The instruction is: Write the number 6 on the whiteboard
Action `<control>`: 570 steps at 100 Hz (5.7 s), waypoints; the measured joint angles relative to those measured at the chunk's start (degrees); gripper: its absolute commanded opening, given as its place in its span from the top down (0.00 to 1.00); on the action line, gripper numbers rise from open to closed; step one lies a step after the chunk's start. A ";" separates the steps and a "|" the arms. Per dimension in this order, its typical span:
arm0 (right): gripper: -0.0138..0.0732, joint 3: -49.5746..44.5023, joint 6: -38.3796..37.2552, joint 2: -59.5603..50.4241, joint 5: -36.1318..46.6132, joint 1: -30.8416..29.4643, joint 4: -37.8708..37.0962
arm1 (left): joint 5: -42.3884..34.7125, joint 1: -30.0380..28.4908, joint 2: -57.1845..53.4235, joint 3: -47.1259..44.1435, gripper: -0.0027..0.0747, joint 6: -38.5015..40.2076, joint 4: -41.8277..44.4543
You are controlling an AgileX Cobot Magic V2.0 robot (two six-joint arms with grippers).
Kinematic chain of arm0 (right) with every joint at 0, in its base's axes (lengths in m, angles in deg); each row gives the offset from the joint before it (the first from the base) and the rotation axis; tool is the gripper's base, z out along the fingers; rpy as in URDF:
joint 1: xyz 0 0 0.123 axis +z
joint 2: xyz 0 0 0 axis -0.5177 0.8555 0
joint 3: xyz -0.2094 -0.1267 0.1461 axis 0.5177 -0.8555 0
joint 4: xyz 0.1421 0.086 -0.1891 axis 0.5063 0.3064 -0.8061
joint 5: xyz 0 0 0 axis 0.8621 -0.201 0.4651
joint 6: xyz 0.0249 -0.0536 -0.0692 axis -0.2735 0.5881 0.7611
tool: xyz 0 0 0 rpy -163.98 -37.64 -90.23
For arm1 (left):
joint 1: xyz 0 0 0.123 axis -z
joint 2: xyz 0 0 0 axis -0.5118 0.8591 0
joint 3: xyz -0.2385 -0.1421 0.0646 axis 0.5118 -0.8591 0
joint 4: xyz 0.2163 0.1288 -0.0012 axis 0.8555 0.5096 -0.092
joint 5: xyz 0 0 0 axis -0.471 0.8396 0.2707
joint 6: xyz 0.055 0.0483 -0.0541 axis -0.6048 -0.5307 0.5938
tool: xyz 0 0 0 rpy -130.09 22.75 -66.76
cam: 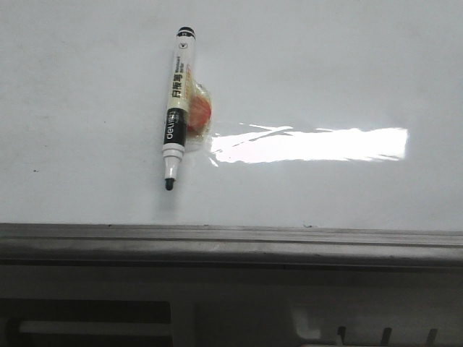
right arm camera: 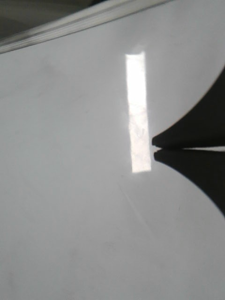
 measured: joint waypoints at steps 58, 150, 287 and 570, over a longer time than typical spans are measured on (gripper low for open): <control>0.90 20.51 -2.89 5.13 -37.88 2.53 22.32 | 9.44 0.00 4.15 9.46 0.99 -14.35 -13.54; 0.34 37.45 16.83 17.95 -55.26 12.15 24.57 | 4.25 33.44 53.30 28.41 0.33 -34.20 -19.33; 0.34 37.45 37.53 18.49 -48.06 13.31 43.31 | 5.93 40.82 68.55 37.06 0.99 -40.36 -11.18; 0.91 41.84 83.10 61.15 -23.98 56.78 71.85 | 17.89 40.60 54.07 37.60 0.18 -70.57 -11.10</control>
